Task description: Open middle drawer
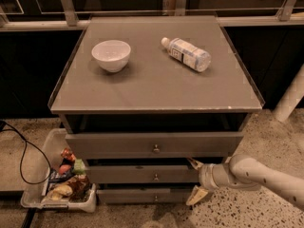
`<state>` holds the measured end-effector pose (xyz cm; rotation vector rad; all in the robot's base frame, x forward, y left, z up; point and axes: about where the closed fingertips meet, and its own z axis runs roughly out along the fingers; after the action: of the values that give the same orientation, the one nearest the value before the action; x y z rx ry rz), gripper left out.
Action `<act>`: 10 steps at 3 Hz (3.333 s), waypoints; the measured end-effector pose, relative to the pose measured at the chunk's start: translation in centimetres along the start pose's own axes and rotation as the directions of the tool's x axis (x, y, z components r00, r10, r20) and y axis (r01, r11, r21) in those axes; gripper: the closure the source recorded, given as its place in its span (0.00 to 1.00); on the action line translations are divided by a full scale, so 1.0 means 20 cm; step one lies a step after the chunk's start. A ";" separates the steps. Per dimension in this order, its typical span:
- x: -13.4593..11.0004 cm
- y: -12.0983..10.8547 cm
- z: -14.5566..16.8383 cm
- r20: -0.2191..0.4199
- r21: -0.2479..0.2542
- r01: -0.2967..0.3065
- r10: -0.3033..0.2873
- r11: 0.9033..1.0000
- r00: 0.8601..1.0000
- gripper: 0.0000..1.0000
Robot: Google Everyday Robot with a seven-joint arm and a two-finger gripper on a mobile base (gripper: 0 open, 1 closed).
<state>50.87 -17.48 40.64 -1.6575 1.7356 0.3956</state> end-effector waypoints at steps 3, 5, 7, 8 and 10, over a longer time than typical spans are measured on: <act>0.00 0.00 0.00 0.000 0.000 0.000 0.000 1.000 1.000 0.42; -0.01 0.02 -0.01 0.003 -0.002 -0.001 0.001 1.000 1.000 0.89; -0.02 0.01 -0.03 0.003 -0.002 -0.001 0.001 1.000 1.000 0.81; -0.02 0.01 -0.03 0.003 -0.002 -0.001 0.001 1.000 1.000 0.58; -0.04 0.17 0.00 0.095 -0.054 0.000 0.005 0.999 0.995 0.39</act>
Offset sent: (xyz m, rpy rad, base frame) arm 0.0000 0.0000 0.0000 0.0000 0.0000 0.0000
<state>47.59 -16.42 40.39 -1.6477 1.6703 0.5179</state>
